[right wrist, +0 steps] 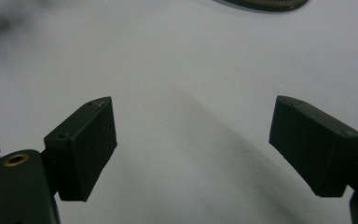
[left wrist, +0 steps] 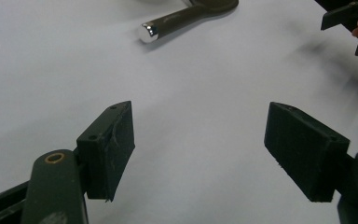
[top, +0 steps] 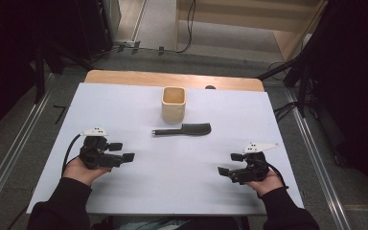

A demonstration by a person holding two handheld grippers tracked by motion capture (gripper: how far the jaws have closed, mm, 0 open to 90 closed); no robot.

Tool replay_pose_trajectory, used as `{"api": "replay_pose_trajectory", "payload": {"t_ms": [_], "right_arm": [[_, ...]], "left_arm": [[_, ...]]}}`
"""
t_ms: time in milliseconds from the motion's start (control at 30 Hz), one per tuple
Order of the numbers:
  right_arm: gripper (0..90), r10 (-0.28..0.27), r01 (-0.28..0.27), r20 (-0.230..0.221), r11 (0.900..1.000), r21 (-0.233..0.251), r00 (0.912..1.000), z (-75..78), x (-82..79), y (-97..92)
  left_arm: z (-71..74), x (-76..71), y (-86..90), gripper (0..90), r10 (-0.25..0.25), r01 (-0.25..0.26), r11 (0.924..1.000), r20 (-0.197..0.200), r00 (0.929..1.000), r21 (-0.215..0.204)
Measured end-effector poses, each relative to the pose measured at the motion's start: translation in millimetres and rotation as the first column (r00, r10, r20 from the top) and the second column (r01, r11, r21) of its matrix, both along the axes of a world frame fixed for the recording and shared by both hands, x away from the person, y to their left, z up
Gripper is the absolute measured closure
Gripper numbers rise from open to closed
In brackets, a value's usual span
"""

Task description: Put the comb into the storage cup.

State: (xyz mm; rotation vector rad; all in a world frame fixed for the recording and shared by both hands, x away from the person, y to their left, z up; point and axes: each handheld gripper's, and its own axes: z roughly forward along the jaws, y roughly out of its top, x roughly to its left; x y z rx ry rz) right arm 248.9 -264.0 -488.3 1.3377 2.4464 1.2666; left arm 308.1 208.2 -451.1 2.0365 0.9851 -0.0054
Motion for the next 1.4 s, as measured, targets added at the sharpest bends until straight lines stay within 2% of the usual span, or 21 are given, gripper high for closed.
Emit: {"api": "replay_pose_trajectory", "payload": {"t_ms": [333,533,767,833,867,1267,1400], "right_arm": [[13.2,-0.004,0.004,-0.001,1.0,-0.004,1.0,-1.4,1.4,-0.7],[13.2,-0.004,0.004,0.005,0.9998,0.017,1.0,0.4,0.8,-0.7],[13.2,0.005,-0.005,0.004,0.9999,0.01,1.0,0.2,0.0,0.5],[13.2,0.005,-0.005,0.006,0.9999,0.013,1.0,0.7,0.1,0.3],[13.2,0.004,-0.004,0.004,0.9999,0.01,1.0,0.2,0.7,0.1],[13.2,0.001,-0.001,0.002,1.0,0.006,1.0,-0.2,0.9,-0.3],[13.2,0.002,-0.002,0.002,1.0,0.006,1.0,-0.2,0.7,-0.3]], "left_arm": [[6.9,25.3,-17.8,25.8,-0.005,0.005,0.9998,-0.023,0.9997,-0.021],[4.0,32.6,-24.6,26.1,0.002,-0.001,0.9999,-0.021,0.9998,0.016],[5.2,41.3,-28.4,26.1,0.009,-0.009,1.0,-0.024,0.9997,-0.001],[5.9,43.6,-29.9,26.1,0.006,-0.006,1.0,-0.024,0.9997,0.003],[6.9,46.5,-31.4,26.1,0.002,-0.002,0.9998,-0.018,0.9998,0.02],[15.0,63.1,-42.0,26.1,0.001,-0.001,1.0,-0.006,1.0,0.0],[17.4,68.9,-46.7,26.1,-0.002,0.002,1.0,-0.018,0.9998,-0.004]]}}
